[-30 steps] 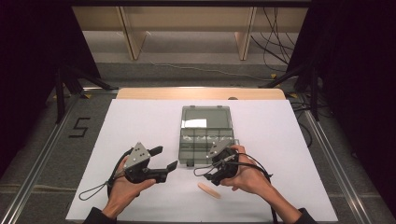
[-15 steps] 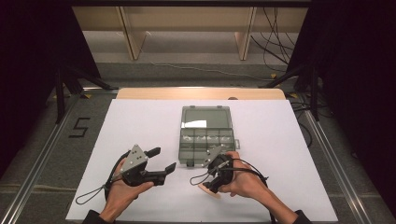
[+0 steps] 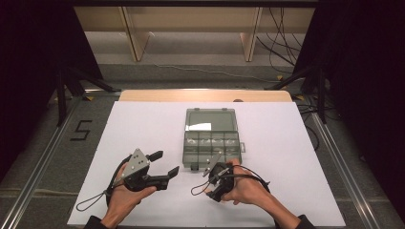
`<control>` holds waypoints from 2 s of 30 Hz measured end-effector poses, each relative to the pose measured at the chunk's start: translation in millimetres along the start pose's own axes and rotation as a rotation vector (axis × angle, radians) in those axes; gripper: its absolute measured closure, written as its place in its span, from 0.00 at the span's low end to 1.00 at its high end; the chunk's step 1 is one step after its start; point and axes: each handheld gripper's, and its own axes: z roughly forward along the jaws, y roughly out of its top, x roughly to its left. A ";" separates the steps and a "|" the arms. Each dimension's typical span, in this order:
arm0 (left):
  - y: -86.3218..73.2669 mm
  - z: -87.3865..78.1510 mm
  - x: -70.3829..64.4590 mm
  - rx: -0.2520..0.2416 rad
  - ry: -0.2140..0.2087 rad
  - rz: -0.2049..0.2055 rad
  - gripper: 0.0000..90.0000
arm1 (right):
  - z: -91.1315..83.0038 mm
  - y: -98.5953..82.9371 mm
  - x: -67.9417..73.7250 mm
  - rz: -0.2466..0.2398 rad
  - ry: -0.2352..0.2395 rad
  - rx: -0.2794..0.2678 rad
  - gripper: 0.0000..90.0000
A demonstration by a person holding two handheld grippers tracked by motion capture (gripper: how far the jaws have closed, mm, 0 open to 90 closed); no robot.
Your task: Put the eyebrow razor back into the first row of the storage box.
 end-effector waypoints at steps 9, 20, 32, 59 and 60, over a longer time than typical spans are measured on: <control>-0.8 -0.3 -1.2 -0.001 -0.002 0.000 0.24 | 8.3 0.0 2.5 -0.008 0.019 0.057 0.47; -1.5 1.1 -0.4 -0.015 -0.009 0.006 0.24 | 13.9 -1.5 2.6 0.004 0.035 0.106 0.59; -2.3 1.1 -1.2 0.002 -0.004 0.002 0.24 | 15.3 1.3 2.9 -0.015 0.021 0.137 0.69; -3.7 1.8 0.8 -0.002 -0.005 0.007 0.24 | 10.7 1.1 -2.3 -0.011 0.027 0.104 0.83; -3.7 1.9 0.8 -0.002 -0.005 0.007 0.24 | 9.4 1.4 -2.4 -0.012 0.029 0.097 0.83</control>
